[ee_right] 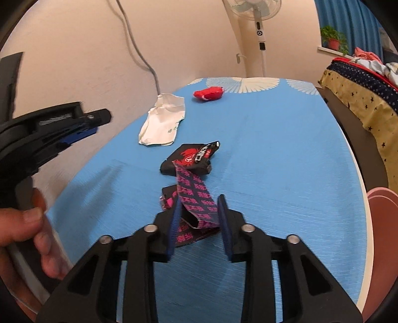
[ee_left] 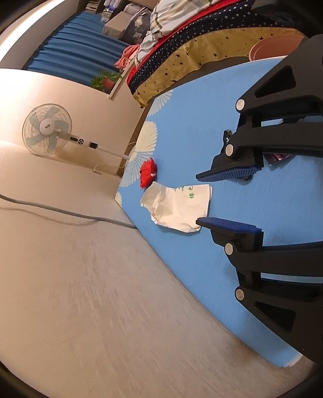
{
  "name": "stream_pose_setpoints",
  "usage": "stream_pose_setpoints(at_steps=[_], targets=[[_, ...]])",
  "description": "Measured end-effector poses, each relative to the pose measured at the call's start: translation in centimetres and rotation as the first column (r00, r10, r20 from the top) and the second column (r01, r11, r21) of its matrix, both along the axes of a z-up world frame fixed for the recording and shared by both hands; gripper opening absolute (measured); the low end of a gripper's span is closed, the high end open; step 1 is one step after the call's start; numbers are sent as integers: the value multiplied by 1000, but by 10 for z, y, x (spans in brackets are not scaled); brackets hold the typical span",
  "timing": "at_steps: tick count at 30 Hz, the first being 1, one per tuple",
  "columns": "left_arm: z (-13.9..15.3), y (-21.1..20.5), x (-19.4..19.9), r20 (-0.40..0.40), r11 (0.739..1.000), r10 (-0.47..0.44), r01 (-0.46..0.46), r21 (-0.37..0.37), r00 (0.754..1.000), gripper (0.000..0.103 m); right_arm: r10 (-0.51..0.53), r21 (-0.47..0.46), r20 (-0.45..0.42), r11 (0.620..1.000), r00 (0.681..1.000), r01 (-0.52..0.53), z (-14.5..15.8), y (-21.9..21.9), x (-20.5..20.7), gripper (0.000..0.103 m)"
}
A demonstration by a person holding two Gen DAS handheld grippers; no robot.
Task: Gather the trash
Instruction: 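Grasp the pink-checked wrapper with the right gripper while the left grasps the white paper bag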
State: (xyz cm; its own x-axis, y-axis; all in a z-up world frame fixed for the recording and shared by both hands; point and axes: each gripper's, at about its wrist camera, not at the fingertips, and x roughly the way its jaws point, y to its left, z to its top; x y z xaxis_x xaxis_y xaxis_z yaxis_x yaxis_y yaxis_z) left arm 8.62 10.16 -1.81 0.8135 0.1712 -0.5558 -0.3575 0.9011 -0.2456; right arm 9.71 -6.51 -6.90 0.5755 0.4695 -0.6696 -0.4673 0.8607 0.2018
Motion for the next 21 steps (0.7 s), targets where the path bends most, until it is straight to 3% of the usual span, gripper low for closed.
stream_pose_setpoints(at_steps=[3,8,16,21], targets=[[-9,5,9,-17,1000,15,-15,-10,1000,30,22,-17,16,1000,1000,-22,2,3,-1,7],[-24,16,25,-49,998,41,-43,-36,998,30,15,0,30,1000,999,-15,10,-8,3,1],[-41,23,52,-93,997,68,-71,-28,993,30,-151,0,64,988,986,152,18,-42,26,1],[-46,33,70,-128,996,90,-93,-12,988,30,-213,-56,101,974,972,219,16,-51,38,1]])
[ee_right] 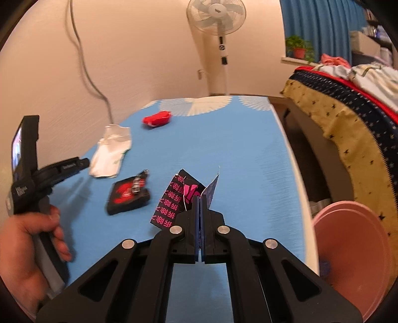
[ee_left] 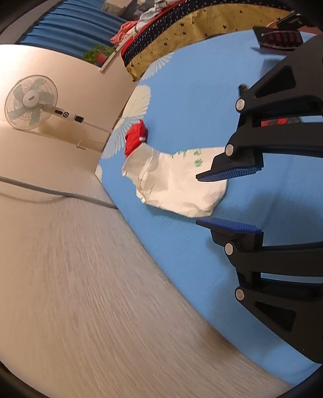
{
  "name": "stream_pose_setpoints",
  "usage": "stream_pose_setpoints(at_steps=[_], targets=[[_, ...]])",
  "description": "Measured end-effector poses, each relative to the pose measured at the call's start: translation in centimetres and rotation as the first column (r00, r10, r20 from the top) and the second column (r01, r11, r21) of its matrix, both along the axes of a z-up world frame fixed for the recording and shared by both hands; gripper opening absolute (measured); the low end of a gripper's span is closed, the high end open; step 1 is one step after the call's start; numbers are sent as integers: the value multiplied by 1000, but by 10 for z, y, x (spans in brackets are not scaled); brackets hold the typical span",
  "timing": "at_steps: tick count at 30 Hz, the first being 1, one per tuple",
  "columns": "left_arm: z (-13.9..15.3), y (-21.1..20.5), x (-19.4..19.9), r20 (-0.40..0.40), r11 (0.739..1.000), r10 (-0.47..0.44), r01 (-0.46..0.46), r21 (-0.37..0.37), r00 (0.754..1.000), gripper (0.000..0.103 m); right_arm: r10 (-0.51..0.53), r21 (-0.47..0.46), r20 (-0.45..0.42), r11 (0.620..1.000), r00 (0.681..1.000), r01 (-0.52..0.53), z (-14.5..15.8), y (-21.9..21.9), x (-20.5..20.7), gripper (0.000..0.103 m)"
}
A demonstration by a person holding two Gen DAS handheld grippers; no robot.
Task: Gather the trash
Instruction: 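Grasp the pink-checked wrapper with the right gripper while the left grasps the white paper bag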
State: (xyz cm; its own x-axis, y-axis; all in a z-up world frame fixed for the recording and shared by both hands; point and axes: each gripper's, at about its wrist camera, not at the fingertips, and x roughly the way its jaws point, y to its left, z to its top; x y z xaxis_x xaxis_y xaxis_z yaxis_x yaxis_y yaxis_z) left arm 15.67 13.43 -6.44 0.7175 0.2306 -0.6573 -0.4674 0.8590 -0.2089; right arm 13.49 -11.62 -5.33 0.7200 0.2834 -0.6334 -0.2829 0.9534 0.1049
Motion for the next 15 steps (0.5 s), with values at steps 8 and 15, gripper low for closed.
stream_pose_setpoints(at_steps=[8,15], targets=[[-10,20,25,-80,1000,21,-23,-19,997,30,-22,-9,-16,1000,1000,22,-4,-9,12,1],[-18,17,36,-121,999,-37,34,-27,992,30,-16,-5,-23,1000,1000,15,-7,-6,13,1]])
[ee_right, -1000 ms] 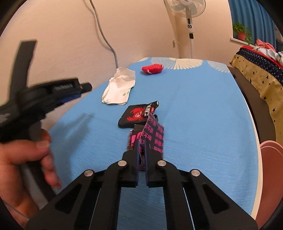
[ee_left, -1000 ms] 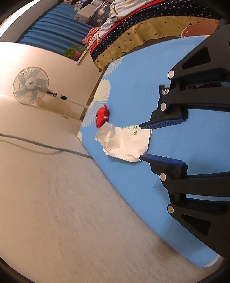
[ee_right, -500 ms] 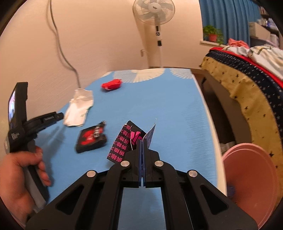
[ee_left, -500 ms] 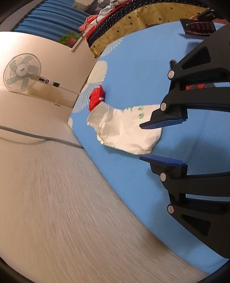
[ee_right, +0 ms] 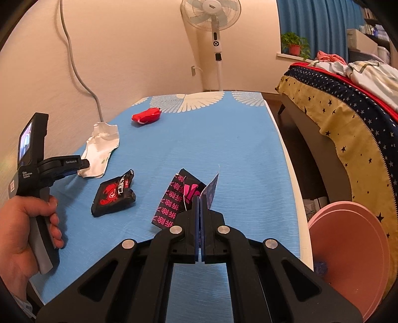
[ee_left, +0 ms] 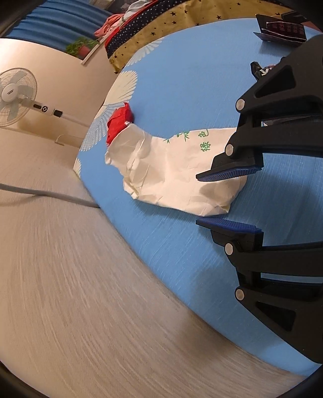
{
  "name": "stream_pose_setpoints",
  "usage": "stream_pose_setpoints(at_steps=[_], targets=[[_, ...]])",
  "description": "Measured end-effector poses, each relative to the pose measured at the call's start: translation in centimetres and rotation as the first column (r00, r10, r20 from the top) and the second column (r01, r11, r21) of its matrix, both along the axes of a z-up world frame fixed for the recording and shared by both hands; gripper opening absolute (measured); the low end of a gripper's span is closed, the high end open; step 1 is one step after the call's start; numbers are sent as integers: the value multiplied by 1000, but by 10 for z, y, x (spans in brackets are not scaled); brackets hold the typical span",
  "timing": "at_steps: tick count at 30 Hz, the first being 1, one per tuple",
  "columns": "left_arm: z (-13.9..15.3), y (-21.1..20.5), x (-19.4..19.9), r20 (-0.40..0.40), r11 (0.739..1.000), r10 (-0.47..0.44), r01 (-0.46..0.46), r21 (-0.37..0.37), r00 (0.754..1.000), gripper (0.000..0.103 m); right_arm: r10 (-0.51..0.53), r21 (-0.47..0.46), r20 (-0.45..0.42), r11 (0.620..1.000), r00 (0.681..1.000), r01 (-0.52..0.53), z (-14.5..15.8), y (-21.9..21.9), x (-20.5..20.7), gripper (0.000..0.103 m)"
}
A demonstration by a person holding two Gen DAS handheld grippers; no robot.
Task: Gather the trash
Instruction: 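Grasp the pink-checked wrapper with the right gripper while the left grasps the white paper bag, then carry the pink-checked wrapper and white paper bag over the pink bin and open both grippers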
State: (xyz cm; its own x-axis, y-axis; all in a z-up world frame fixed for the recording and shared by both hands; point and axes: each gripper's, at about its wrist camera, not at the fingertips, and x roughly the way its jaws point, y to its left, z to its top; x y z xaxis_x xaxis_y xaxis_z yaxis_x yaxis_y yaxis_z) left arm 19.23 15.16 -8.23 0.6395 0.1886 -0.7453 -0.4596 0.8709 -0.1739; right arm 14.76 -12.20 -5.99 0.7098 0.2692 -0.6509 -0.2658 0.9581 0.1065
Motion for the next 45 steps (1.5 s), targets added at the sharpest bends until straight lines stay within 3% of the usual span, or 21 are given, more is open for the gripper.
stream_pose_setpoints(at_steps=[4,9,17,32,45], targets=[[-2,1,0,0,1000,-10,10,-24,1000,15,1,5,-1,1000,1000,-1,0,1,-2,1],[5,-6,-4,39,1000,-18,19,-24,999,14,-4,7,10,1000,1000,4,4,0,-7,1],[45,-37,-25,138,997,-81,78,27,987,14,-34,14,53,999,998,34,22,-15,-22,1],[93,-91,-80,215,972,-231,215,96,949,14,-81,38,144,996,986,76,65,-47,-66,1],[116,-121,-120,239,956,-292,273,109,926,14,-131,57,221,991,967,121,101,-81,-96,1]])
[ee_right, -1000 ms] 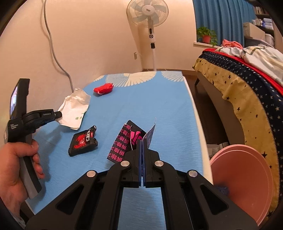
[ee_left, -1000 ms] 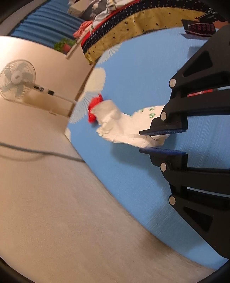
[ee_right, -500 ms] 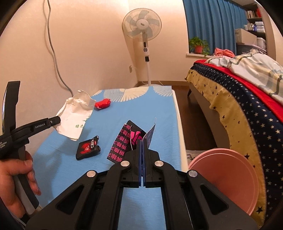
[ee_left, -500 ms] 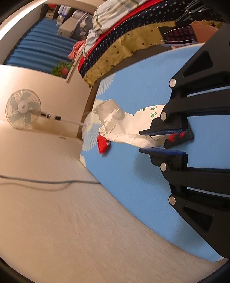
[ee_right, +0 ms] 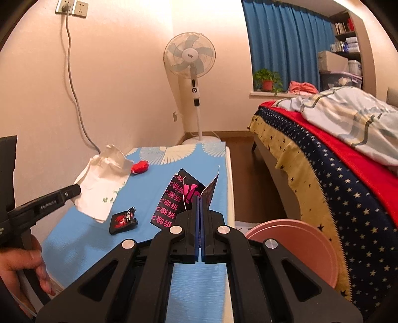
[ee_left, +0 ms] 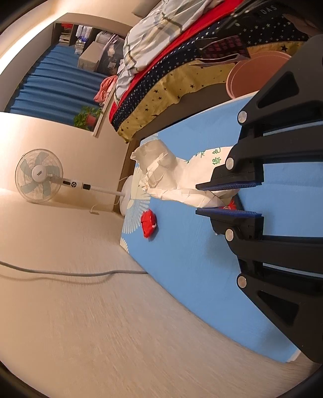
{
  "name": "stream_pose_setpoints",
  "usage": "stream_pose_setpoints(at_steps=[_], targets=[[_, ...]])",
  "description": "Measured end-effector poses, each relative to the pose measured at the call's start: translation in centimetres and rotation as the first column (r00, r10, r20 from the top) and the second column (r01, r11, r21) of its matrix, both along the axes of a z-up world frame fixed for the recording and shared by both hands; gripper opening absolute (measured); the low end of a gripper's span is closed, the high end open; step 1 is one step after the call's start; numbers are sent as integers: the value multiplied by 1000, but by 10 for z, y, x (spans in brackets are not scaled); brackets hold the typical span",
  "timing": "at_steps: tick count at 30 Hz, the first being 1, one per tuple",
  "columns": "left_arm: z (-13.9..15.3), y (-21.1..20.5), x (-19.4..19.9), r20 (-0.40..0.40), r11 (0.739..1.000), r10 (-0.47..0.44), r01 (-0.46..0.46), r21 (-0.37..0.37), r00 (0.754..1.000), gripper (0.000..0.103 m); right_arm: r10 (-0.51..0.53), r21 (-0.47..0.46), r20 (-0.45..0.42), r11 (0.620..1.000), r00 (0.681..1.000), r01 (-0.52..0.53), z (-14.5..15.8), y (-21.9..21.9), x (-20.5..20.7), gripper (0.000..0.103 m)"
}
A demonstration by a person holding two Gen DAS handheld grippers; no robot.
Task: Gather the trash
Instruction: 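Carry the pink-checked wrapper and white paper bag over the pink bin and open both grippers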
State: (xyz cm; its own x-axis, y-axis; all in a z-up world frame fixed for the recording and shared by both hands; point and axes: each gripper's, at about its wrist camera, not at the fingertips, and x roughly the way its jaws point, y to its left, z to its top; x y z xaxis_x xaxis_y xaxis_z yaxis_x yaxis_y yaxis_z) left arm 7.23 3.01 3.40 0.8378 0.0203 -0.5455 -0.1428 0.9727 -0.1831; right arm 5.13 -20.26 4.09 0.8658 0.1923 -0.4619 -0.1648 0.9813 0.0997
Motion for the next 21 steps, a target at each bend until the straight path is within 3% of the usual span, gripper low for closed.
stream_pose_setpoints(at_steps=[10,21], targets=[[-3,-20,-18,20,999,-48,48,23,999,14,-39,2,22,999,999,39,14,-18,-11,1],[-19,-39,-10,8,994,-103,102,40,995,14,-70,-12,3,997,998,70,7,-25,-5,1]])
